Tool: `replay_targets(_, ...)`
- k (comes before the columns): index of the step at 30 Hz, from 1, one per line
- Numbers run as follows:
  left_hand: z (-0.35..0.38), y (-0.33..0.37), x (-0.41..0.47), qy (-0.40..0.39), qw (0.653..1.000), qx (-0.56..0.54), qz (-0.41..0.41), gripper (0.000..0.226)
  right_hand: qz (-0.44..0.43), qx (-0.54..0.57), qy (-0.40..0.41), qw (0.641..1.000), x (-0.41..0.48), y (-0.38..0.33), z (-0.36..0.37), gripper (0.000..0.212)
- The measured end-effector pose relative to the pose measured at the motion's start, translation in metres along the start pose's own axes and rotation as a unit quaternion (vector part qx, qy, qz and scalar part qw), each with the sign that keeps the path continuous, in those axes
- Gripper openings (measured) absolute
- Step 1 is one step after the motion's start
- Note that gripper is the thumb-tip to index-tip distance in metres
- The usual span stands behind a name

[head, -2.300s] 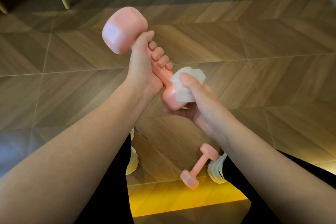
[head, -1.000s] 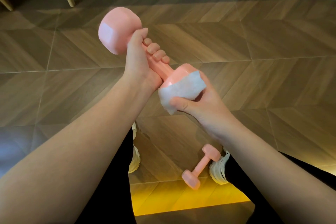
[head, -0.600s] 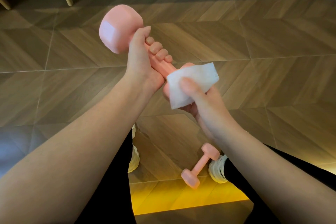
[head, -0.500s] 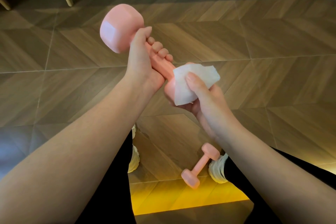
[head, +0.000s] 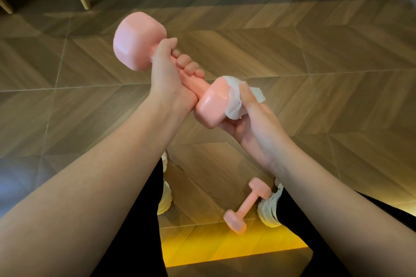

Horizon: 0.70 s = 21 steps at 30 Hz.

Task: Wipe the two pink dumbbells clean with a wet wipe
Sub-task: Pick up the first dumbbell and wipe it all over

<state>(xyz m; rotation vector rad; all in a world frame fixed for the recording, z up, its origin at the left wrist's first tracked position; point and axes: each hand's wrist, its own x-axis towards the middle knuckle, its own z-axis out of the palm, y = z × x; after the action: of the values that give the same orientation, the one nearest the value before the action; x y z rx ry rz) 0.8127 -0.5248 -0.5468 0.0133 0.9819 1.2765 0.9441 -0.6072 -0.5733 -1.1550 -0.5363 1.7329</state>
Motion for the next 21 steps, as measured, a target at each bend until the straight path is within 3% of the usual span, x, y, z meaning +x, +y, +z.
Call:
replay_targets(13,0.001,-0.009,-0.006,-0.038,0.997,0.067,-0.005,0.036,0.035,-0.052,-0.069,0.996,-0.005,-0.003,-0.004,0.052)
replay_targets(21,0.005,-0.011,-0.007,-0.061,0.995,0.076,-0.004,0.035,0.03,-0.023,0.008,0.999,0.0,-0.004,-0.002,0.027)
